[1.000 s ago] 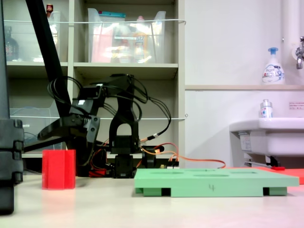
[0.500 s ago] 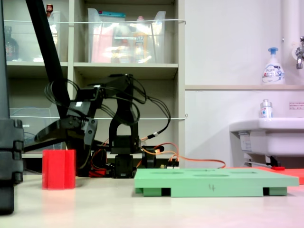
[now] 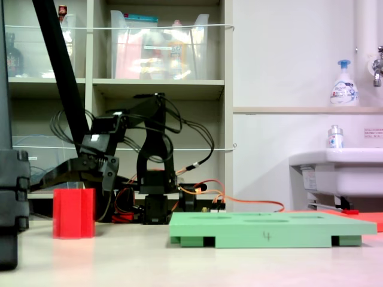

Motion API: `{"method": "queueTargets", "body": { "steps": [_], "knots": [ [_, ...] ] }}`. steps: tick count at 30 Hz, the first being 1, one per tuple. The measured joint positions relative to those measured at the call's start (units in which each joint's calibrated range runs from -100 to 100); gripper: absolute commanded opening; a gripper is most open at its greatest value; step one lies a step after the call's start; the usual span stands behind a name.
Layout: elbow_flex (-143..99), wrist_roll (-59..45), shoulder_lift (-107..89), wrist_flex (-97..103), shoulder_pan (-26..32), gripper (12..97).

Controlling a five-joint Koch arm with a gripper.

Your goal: Put the cross columnar block into the corresponding hole

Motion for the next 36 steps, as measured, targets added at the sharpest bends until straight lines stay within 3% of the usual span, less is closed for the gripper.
{"method": "queueTargets", "body": {
  "steps": [23, 26, 30, 36],
  "knots": [
    [0.3, 0.0, 6.0, 3.0, -0.1, 80.3],
    [0.5, 0.0, 6.3, 3.2, -0.1, 71.1],
    [2.3, 0.0, 5.7, 3.5, -0.2, 49.0],
    [3.0, 0.0, 5.1, 6.5, -0.3, 45.7]
  ]
}}
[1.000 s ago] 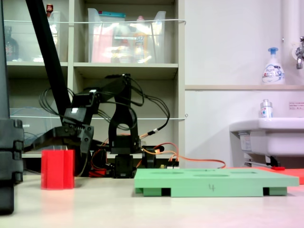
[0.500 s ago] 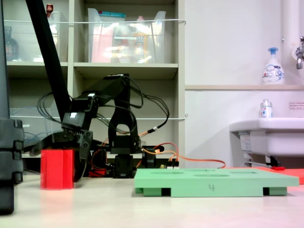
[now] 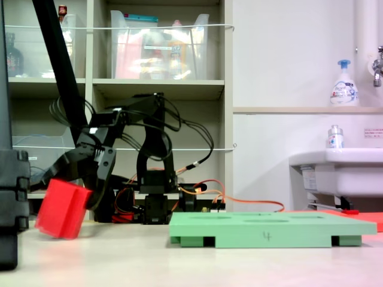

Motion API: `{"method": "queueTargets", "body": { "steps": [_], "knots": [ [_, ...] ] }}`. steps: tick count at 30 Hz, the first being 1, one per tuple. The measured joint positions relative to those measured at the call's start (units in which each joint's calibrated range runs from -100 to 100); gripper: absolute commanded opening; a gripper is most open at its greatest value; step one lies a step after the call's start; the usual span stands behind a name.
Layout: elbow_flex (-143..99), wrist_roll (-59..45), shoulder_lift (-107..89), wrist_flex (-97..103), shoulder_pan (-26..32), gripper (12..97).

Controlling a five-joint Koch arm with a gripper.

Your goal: Put the cross columnar block into the corresponding hole

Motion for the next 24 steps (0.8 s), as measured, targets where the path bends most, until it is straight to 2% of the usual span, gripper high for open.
{"method": "queueTargets", "body": {
  "steps": [13, 24],
  "knots": [
    [-0.8, 0.0, -2.5, -0.1, -0.3, 43.4],
    [-3.5, 0.0, -13.0, -4.5, -0.4, 43.4]
  ]
}}
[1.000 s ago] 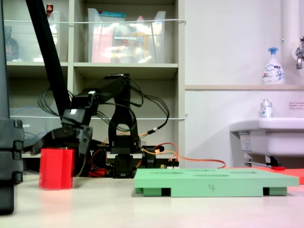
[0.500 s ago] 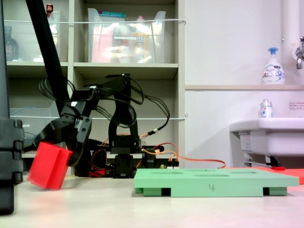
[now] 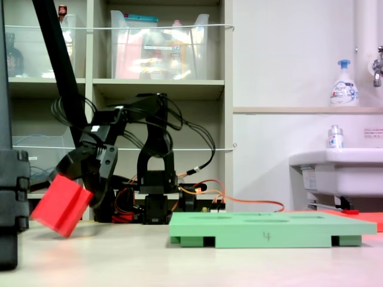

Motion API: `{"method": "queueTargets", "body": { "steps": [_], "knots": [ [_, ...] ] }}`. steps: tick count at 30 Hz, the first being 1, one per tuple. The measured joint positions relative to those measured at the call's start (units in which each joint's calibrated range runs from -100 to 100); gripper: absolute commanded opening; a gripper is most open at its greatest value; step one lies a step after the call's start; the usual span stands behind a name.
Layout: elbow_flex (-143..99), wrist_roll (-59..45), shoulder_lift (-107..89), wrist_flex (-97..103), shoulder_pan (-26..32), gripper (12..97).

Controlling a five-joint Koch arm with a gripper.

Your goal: Put the cross columnar block into the corresponding hole

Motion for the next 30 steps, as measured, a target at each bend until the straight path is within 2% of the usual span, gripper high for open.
{"method": "queueTargets", "body": {
  "steps": [20, 25, 30],
  "knots": [
    [-0.1, 3.2, -16.8, -5.4, 1.9, 43.2],
    [-0.1, 4.5, -18.3, -5.5, 2.9, 37.1],
    [-0.1, 5.3, -18.7, -9.0, 3.5, 37.1]
  ]
}}
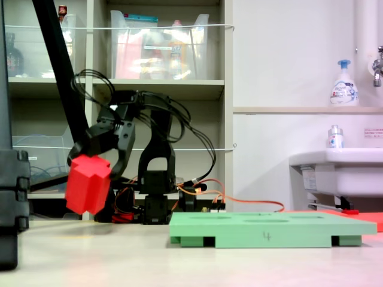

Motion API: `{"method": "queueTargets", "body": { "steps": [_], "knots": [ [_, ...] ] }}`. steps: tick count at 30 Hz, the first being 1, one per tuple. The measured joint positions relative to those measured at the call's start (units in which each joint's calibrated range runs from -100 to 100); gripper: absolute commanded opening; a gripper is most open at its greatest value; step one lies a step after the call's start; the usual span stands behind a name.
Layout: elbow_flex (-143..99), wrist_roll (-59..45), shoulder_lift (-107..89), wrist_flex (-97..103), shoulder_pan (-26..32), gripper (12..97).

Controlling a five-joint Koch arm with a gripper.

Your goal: Put the cross columnar block into the corresponding hole

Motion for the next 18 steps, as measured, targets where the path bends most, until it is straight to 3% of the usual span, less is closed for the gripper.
{"method": "queueTargets", "body": {
  "steps": [18],
  "knots": [
    [17.4, 3.5, 3.1, -3.3, 4.4, 37.1]
  ]
}}
